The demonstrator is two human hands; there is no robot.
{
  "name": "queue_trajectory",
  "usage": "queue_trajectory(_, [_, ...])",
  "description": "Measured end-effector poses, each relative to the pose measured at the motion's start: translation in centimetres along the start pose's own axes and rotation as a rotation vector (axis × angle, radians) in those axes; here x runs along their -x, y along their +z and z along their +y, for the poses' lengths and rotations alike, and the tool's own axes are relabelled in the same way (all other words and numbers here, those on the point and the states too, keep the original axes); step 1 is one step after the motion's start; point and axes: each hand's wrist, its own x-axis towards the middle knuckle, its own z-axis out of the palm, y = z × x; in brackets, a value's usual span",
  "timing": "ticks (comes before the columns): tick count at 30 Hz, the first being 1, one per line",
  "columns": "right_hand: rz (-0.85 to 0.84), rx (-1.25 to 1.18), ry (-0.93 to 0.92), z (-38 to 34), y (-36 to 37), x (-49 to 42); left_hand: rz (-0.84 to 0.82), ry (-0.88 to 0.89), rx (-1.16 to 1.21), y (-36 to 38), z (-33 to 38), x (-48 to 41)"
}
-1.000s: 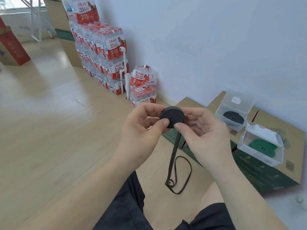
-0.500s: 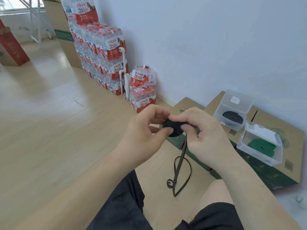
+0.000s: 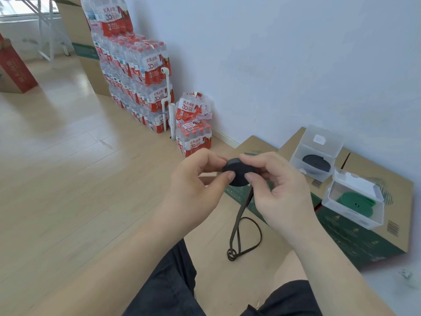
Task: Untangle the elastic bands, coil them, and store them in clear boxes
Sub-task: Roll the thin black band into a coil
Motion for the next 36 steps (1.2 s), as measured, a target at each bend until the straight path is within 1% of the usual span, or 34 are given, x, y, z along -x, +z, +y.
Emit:
queue_trajectory(2, [-0.035, 0.13, -0.11, 0.1, -0.4, -0.4, 0.001, 0.121, -0.129, -0.1, 0.1, 0.0])
queue_trajectory(4, [-0.057, 0.206, -0.193, 0.0, -0.7, -0.7, -0.02, 0.206, -0.217, -0.3, 0.4, -0.2])
queue_trajectory(5, [-0.048, 0.213, -0.203, -0.1, -0.7, -0.8, -0.041, 0.225, -0.235, -0.3, 0.7, -0.2])
queue_trajectory(7, [0.01, 0.151, -0.111, -0.5, -0.9, -1.0, -0.048, 0.199, -0.213, -0.3, 1.0, -0.3])
queue_trajectory(9, [0.073, 0.028, 0.029, -0.8, -0.8, -1.0, -0.003, 0.11, -0.118, -0.4, 1.2, -0.4])
queue_trajectory(10, [0.089, -0.028, 0.067, -0.8, -0.7, -0.8, 0.02, 0.064, -0.058, -0.4, 1.2, -0.6])
queue_trajectory(13, [0.102, -0.139, 0.079, -0.7, 0.1, -0.1, 0.058, -0.052, 0.2, -0.2, 1.1, -0.6])
queue_trajectory(15, [0.107, -0.153, 0.052, -0.5, 0.6, 0.1, 0.068, -0.136, 0.372, 0.1, 1.2, -0.5])
queue_trajectory(16, [0.103, -0.138, 0.031, -0.5, 0.6, 0.0, 0.063, -0.162, 0.399, 0.2, 1.2, -0.5])
queue_trajectory(17, [0.091, -0.108, 0.007, -0.5, 0.6, -0.2, 0.051, -0.171, 0.374, 0.2, 1.2, -0.4])
queue_trajectory(18, [0.07, -0.062, -0.021, -0.4, 0.5, -0.3, 0.044, -0.155, 0.279, 0.2, 1.0, -0.4])
queue_trajectory(20, [0.018, 0.075, -0.075, -0.2, 0.2, -0.8, 0.04, -0.026, -0.024, 0.0, 0.8, -0.4])
queue_trajectory(21, [-0.016, 0.141, -0.101, -0.1, 0.0, -1.0, 0.032, 0.06, -0.136, -0.1, 0.8, -0.3])
queue_trajectory(22, [-0.048, 0.19, -0.122, 0.0, -0.2, -1.2, 0.018, 0.133, -0.195, -0.2, 0.8, -0.3])
queue_trajectory(24, [-0.088, 0.235, -0.155, -0.3, -0.4, -1.4, 0.004, 0.186, -0.214, -0.4, 1.1, -0.3])
queue_trajectory(25, [-0.092, 0.21, -0.138, -0.5, -0.4, -1.5, 0.015, 0.167, -0.204, -0.5, 1.1, -0.3])
queue_trajectory(26, [-0.074, 0.135, -0.08, -0.8, -0.4, -1.6, 0.029, 0.123, -0.172, -0.5, 1.2, -0.4])
queue_trajectory(28, [0.003, -0.081, 0.071, -1.2, -0.5, -1.6, 0.045, 0.0, -0.048, -0.8, 1.2, -0.6])
queue_trajectory(29, [0.041, -0.147, 0.114, -1.2, -0.4, -1.5, 0.055, -0.038, 0.027, -0.8, 1.2, -0.7])
queue_trajectory(31, [0.066, -0.175, 0.143, -1.2, -0.1, -1.1, 0.082, -0.06, 0.139, -0.9, 1.2, -0.8])
queue_trajectory(34, [0.068, -0.195, 0.114, -1.1, 0.7, -0.5, 0.084, -0.104, 0.316, -0.8, 1.6, -0.8])
queue_trajectory(35, [0.064, -0.182, 0.1, -1.1, 0.8, -0.5, 0.071, -0.129, 0.329, -0.7, 1.6, -0.7])
queue_trajectory(36, [0.061, -0.143, 0.07, -1.1, 0.7, -0.7, 0.055, -0.147, 0.29, -0.6, 1.5, -0.7])
